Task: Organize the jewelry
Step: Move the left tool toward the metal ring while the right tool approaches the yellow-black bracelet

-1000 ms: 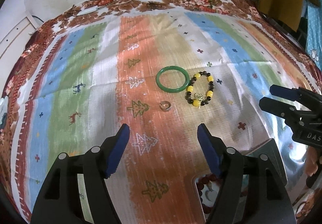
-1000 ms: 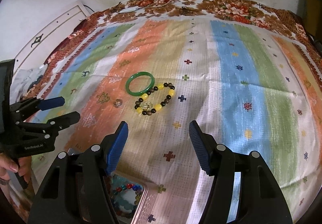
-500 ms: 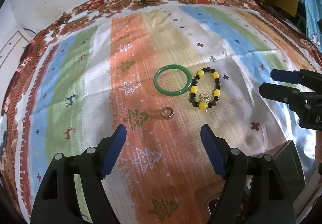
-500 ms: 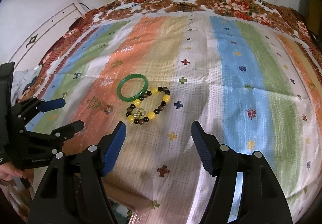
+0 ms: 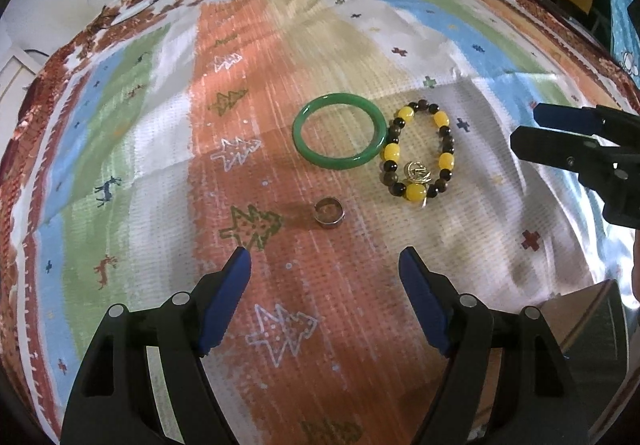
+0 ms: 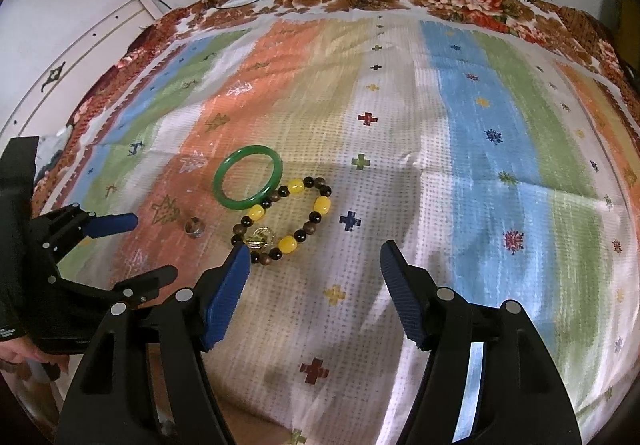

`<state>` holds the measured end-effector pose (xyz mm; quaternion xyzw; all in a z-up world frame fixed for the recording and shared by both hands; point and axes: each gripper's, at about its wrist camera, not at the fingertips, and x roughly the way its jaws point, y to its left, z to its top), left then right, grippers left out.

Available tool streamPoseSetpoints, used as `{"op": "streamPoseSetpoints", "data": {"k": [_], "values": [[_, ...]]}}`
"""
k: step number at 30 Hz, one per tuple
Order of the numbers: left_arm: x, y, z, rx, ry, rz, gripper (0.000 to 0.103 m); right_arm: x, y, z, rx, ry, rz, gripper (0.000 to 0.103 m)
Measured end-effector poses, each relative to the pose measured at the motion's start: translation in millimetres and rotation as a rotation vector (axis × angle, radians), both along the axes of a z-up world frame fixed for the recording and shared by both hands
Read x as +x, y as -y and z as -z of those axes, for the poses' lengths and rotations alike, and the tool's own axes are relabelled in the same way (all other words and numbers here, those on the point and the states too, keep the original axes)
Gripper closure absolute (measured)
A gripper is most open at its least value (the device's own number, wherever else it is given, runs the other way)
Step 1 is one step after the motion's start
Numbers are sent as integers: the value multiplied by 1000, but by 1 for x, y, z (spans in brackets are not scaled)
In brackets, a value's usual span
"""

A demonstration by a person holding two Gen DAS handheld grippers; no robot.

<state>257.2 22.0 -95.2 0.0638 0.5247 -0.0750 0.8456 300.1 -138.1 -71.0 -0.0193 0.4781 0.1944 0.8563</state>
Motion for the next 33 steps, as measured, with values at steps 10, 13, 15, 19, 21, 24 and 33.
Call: {"op": "streamPoseSetpoints", "data": {"k": [10, 13, 15, 19, 21, 24, 33], "values": [[12, 3, 7, -18, -11, 20, 27, 9, -8, 4, -20, 30, -12, 36], [15, 2, 11, -22, -16, 23, 27, 12, -11, 6, -19, 31, -32, 36], [16, 2, 12, -34, -8, 34, 28, 14, -14, 9, -27, 32, -41, 36], [21, 2, 17, -37, -7, 45, 29, 18, -17, 15, -42, 24, -44, 36], [23, 1, 20, -36, -12, 47, 29, 21, -17, 19, -49, 21, -41, 36], [25, 1, 23, -44, -14, 60, 30, 25, -17, 24, -52, 13, -40, 36], [29, 0, 28, -56, -8, 80, 36, 39, -20, 38, -60, -3, -45, 36]]}}
